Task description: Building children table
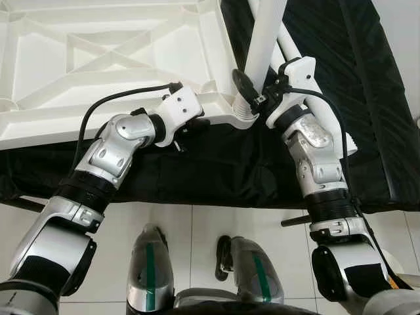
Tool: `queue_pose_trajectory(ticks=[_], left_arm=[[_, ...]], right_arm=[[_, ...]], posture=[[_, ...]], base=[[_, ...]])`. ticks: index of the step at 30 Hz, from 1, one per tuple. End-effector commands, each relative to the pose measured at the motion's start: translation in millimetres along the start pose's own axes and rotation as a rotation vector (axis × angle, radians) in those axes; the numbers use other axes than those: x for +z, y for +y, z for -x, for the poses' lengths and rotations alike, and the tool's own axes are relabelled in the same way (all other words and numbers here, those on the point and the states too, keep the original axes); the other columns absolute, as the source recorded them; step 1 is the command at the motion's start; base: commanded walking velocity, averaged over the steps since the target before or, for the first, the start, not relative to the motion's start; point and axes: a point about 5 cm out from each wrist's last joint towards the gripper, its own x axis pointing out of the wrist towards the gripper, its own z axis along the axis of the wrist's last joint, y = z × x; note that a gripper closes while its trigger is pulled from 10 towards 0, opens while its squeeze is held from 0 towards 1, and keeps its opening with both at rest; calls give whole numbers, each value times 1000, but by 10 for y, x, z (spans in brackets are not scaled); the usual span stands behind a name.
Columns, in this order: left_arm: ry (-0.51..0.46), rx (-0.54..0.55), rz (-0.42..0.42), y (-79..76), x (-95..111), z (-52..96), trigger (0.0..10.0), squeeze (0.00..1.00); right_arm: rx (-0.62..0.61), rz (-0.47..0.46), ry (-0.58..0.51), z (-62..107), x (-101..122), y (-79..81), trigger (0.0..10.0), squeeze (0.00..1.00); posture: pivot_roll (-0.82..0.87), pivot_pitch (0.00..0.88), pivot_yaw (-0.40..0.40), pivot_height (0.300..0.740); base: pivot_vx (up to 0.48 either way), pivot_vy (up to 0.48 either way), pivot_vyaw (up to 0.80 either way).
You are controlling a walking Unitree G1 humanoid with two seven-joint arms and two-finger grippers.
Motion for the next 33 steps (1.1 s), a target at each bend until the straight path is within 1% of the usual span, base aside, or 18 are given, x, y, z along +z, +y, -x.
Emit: queue_pose_trajectory(ticks=[1,9,15,16,18,19,20,21,22,23,24,27,31,33], left_arm=[[-62,4,-65,25,188,3,10000,0],[-63,5,-64,22,189,6,10000,0],[-65,3,-66,14,194,-1,10000,0],[-67,2,-66,12,197,-3,10000,0],[-67,2,-66,12,197,-3,10000,0],[-69,2,-67,12,201,-7,10000,0],[-69,2,-67,12,201,-7,10000,0],[-70,3,-67,13,205,-10,10000,0],[-70,3,-67,13,205,-10,10000,0],[-70,4,-67,16,209,-9,10000,0],[-70,6,-66,21,209,-6,10000,0],[-70,10,-62,29,209,1,10000,0],[-70,10,-65,31,210,7,10000,0],[-69,14,-65,37,209,10,10000,0]], right_arm=[[18,-63,190,161,-412,92,10000,0],[64,-107,183,221,-400,195,10000,0],[27,-100,185,226,-412,201,10000,0],[-2,-98,180,219,-412,200,10000,0],[-2,-98,180,219,-412,200,10000,0],[-67,-95,162,188,-399,196,10000,0],[-67,-95,162,188,-399,196,10000,0],[-126,-96,141,158,-384,198,10000,0],[-126,-96,141,158,-384,198,10000,0],[-196,-100,119,133,-370,200,10000,0],[-242,-109,101,112,-360,222,10000,0],[-289,-119,83,92,-340,266,10000,0],[-319,-122,59,78,-309,300,10000,0],[-358,-123,46,69,-293,319,10000,0]], posture=[[66,81,-48,740],[63,80,-48,740],[61,77,-50,740],[61,77,-51,740],[61,77,-51,740],[62,77,-51,740],[62,77,-51,740],[61,79,-52,740],[61,79,-52,740],[63,80,-53,740],[64,81,-53,740],[67,83,-53,740],[68,83,-53,740],[70,83,-54,740]], base=[[0,0,0],[0,0,0],[0,0,0],[0,0,0],[0,0,0],[0,0,0],[0,0,0],[0,0,0],[0,0,0],[0,0,0],[0,0,0],[0,0,0],[0,0,0],[0,0,0]])
